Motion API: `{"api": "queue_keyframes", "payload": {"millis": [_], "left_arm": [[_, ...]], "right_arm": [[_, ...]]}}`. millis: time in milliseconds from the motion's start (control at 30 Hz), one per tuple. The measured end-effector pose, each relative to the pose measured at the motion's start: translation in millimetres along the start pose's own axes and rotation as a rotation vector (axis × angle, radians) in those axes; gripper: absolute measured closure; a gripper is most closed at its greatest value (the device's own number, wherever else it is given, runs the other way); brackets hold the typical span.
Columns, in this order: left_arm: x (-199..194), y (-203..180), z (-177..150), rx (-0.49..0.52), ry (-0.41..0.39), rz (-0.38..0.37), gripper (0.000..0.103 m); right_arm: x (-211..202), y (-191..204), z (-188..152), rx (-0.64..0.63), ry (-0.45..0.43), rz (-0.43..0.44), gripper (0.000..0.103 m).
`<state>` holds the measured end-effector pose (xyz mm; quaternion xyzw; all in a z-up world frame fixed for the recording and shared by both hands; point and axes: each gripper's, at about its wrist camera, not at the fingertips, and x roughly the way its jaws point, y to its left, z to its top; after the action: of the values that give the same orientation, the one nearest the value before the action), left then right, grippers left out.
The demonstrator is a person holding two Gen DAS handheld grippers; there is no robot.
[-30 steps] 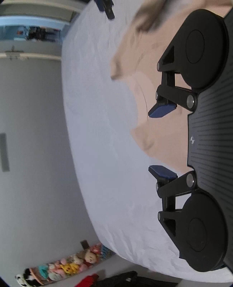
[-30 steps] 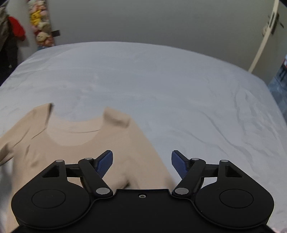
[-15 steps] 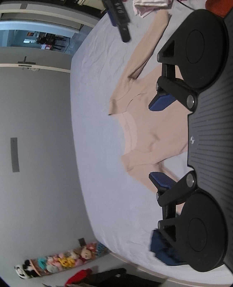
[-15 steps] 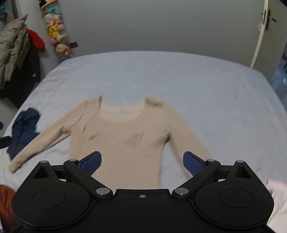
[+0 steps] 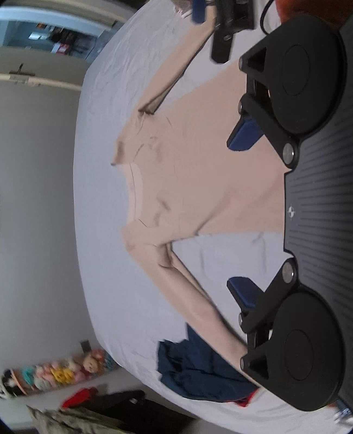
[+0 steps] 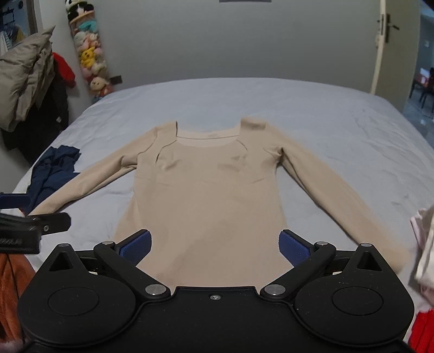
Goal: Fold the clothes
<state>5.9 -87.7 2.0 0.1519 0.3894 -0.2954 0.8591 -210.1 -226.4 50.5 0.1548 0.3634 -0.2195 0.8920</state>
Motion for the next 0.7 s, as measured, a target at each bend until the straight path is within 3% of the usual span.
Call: {"api": "queue_keyframes", "payload": {"millis": [267, 700], "left_arm": [[2.6, -8.5, -38.3, -0.035, 0.030, -0.018, 0.001], [0.4, -15.7, -75.1, -0.011, 0.045, 0.018, 0.003]], "right_arm": [[-2.4, 25.5, -46.4, 0.062, -0.078, -0.063, 0.000], [12.4, 39.6, -81.7, 0.023, -0.038, -0.092, 0.000]]}}
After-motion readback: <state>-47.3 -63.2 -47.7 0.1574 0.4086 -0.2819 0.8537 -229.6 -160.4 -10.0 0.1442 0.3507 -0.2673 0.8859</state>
